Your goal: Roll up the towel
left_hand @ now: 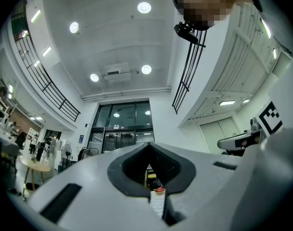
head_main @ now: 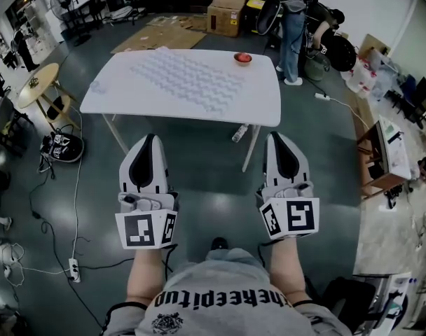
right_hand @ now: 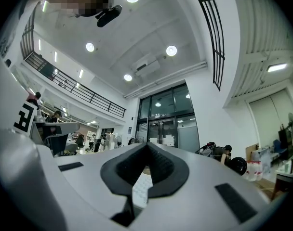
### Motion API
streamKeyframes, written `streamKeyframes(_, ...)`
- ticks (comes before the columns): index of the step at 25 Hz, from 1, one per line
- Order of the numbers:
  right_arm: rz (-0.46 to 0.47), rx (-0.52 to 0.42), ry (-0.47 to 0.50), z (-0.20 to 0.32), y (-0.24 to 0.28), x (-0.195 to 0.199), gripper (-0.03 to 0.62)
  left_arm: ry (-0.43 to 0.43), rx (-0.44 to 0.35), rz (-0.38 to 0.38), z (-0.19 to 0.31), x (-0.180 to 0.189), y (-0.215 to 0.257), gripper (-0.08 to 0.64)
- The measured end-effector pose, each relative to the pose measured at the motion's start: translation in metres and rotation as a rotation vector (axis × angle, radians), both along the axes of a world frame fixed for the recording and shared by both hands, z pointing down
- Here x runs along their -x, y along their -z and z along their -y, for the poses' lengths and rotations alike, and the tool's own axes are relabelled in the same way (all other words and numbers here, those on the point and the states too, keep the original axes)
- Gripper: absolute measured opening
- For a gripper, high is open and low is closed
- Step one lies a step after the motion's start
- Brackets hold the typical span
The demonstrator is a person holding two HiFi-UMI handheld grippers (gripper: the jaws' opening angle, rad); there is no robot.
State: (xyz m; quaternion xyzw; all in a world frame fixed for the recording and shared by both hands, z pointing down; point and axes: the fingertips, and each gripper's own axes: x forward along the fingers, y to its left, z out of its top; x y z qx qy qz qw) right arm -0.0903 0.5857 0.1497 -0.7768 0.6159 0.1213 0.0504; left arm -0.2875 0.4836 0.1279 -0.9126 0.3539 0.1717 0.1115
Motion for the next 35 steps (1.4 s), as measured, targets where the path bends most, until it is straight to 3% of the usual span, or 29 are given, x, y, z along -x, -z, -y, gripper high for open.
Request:
streamKeyframes(7,0.017,-0.004,0.012,0.027,-0.012,-0.027,0.002,-0.033,0.050,-0.054,0.024,-0.020,-0.006,0.005)
streamKeyframes(17,0.020,0.017,-0.008,0.080,-0.024,-0.065,0.002,-0.010,0.004,-0.002,0.081,-0.066,-0.017,0.005)
streamKeyframes(35,0.008,0.016,-0.041,0.272,-0.009,-0.143,0.002,-0.056,-0.007,0.050,0.276,-0.157,-0.013,0.005)
